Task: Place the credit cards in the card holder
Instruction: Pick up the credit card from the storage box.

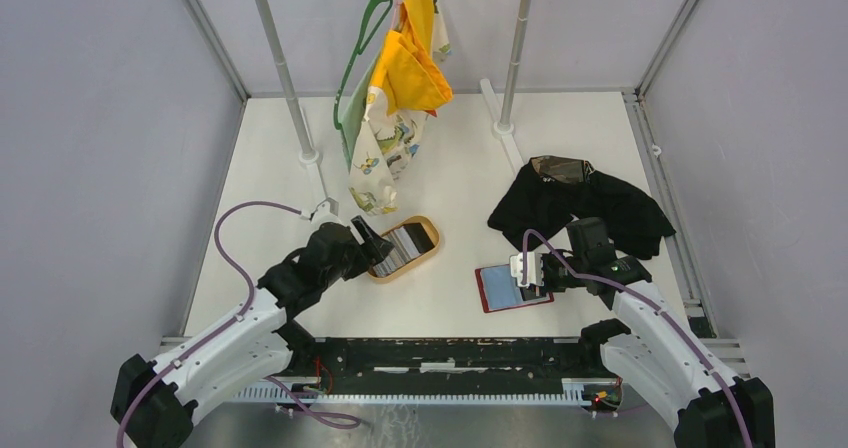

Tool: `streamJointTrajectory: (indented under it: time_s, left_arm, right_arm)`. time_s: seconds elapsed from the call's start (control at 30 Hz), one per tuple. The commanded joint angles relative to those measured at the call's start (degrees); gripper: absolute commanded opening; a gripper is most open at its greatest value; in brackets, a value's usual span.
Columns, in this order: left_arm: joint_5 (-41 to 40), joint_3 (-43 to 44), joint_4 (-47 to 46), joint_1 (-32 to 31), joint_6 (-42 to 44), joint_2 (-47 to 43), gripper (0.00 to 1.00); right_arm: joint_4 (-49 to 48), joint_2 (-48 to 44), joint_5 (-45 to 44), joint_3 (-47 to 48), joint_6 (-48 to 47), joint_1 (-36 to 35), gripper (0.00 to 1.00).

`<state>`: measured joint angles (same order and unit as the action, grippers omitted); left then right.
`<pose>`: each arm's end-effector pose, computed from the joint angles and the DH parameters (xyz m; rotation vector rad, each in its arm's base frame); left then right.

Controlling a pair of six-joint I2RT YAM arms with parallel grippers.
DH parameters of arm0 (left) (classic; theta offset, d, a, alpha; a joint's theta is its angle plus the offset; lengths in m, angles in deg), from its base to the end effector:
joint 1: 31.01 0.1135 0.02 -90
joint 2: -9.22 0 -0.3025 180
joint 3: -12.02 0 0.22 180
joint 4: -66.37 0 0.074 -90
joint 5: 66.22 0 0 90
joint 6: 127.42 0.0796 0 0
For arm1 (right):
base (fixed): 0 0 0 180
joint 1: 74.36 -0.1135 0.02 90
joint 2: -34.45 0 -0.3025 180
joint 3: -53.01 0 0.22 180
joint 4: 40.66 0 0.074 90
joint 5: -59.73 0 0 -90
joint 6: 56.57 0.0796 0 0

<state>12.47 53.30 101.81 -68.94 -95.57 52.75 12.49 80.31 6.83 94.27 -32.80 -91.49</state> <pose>0.1207 -0.0743 0.2202 -0.5147 2.2483 -0.6887 0.0833 0.0759 0.1967 -1.7260 1.5971 0.4333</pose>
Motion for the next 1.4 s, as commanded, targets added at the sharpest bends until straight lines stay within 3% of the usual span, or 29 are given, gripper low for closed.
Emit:
streamJointTrajectory:
  time_s: [0.0,0.77,1.37]
  left_arm:
    - [-1.3,0.6,-1.4,0.3,-3.0,0.0,0.79]
    - [-6.8,5.0,3.2,0.4,-6.8,13.8,0.8]
    - [-2.4,-1.6,-13.9,0.4,-9.6,17.9,0.85]
  right_arm:
    - [-1.3,0.1,0.5,1.2,0.2,0.2,0.32]
    - [-1.1,0.0,0.5,1.1,0.1,0.2,0.32]
    - [-0.9,-0.2,0.6,1.1,-0.1,0.2,0.32]
